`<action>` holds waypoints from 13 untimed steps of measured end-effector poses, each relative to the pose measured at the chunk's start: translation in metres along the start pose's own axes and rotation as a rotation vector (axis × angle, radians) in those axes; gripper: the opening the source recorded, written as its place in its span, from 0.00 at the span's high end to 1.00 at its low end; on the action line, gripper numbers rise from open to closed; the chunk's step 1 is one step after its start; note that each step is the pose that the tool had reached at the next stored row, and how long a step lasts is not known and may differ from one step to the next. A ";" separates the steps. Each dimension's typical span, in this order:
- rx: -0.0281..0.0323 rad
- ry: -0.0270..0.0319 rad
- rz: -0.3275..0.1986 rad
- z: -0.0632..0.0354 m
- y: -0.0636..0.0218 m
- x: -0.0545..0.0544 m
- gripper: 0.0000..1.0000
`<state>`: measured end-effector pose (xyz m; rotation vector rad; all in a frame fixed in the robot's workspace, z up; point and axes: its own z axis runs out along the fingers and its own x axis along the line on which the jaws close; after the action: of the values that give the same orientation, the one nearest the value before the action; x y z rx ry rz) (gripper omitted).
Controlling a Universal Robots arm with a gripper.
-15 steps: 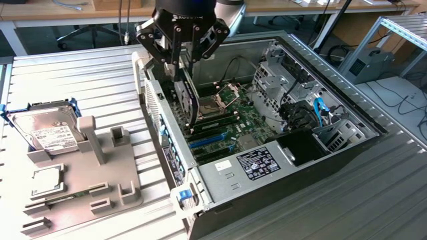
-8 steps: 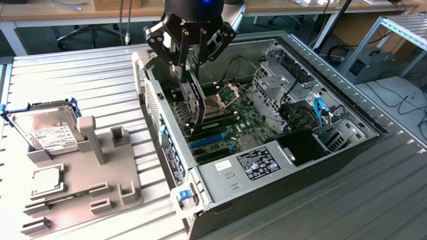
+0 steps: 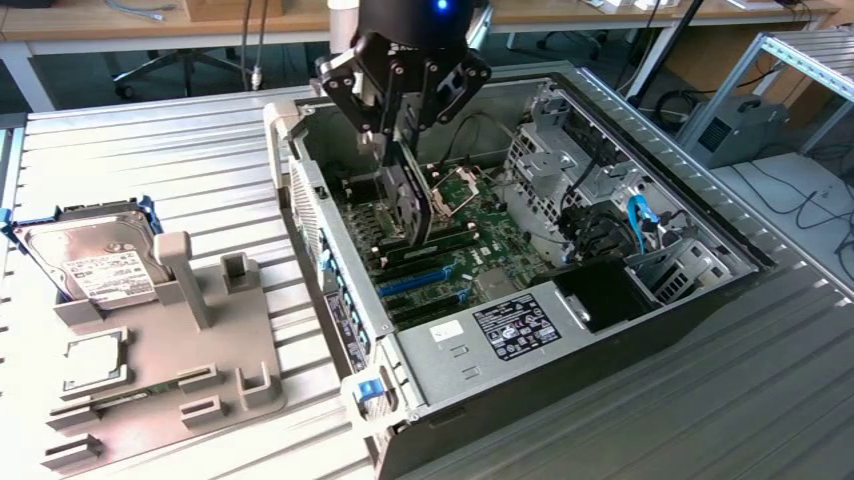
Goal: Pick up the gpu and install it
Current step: 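Pick up the gpu and move the gpu toward the slot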
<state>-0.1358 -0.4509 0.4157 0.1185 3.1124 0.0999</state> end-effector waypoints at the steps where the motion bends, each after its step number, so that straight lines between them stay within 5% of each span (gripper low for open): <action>1: 0.0000 0.0000 0.000 0.0012 0.0004 -0.004 0.73; 13: 0.0000 0.0000 0.000 0.0098 0.0034 -0.033 0.73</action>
<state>-0.1024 -0.4494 0.4070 0.1185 3.1123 0.0998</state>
